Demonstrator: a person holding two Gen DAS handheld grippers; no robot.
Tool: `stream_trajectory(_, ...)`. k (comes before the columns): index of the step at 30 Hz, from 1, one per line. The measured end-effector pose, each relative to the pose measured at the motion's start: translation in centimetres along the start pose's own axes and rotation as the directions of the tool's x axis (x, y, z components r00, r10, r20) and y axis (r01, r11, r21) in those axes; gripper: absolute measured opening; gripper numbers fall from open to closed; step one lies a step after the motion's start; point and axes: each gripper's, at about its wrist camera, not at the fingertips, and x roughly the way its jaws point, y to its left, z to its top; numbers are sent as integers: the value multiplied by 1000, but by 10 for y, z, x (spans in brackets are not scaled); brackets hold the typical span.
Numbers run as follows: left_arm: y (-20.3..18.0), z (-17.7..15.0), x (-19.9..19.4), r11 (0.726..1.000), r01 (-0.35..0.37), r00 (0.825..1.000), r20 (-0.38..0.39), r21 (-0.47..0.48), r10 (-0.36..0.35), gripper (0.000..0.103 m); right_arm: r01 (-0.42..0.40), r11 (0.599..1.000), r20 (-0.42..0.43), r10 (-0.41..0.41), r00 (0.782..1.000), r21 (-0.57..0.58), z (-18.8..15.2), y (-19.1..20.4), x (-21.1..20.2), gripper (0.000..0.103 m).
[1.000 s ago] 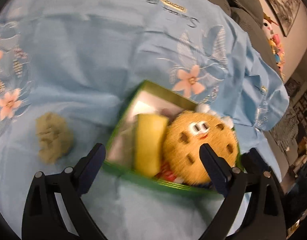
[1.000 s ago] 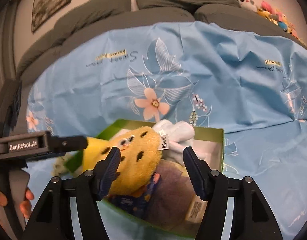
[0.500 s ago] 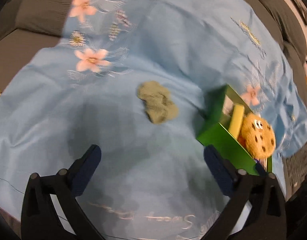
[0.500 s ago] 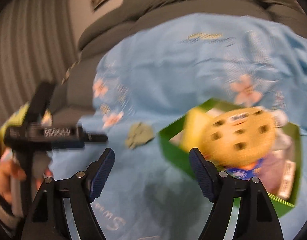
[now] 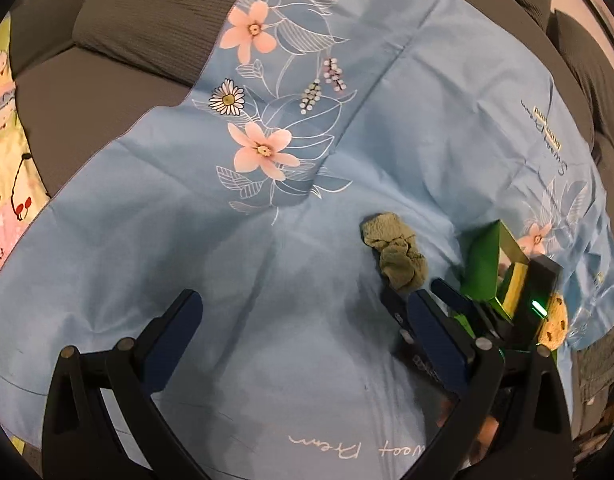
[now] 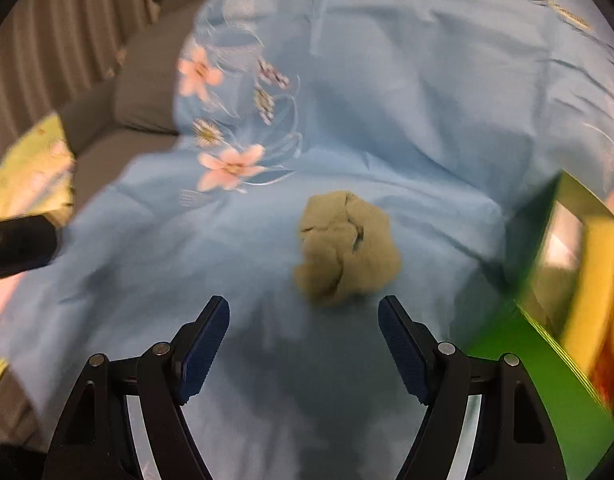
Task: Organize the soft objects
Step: 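Move the left gripper to the green cloth and close on it, then lift the green cloth with the left gripper and carry it over the box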
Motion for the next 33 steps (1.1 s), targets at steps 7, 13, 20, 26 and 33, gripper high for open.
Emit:
stream_trajectory(7,5,2,2,1000,20,999,-26,-6,-20,102,102,995,-105,-104,989,-20,13,-5,52,23)
stream_trajectory(13,-15,-13,16,994,112,988,-114,16,-109,102,-39,997,-50,42,998,63,-12,-15,4,17)
stream_trajectory(20,-83,-66,45,929,364,879,-354,65,-320,102,-138,987,-35,141,989,77,-81,-30,-77,17)
stream_trajectory(26,-145,-114,58,877,464,805,-473,124,-359,102,-102,982,-31,108,994,161,-135,-61,-117,17)
stream_trajectory(33,-165,-132,75,892,434,820,-467,128,-332,88,-118,975,-52,130,990,188,-155,-78,-122,17)
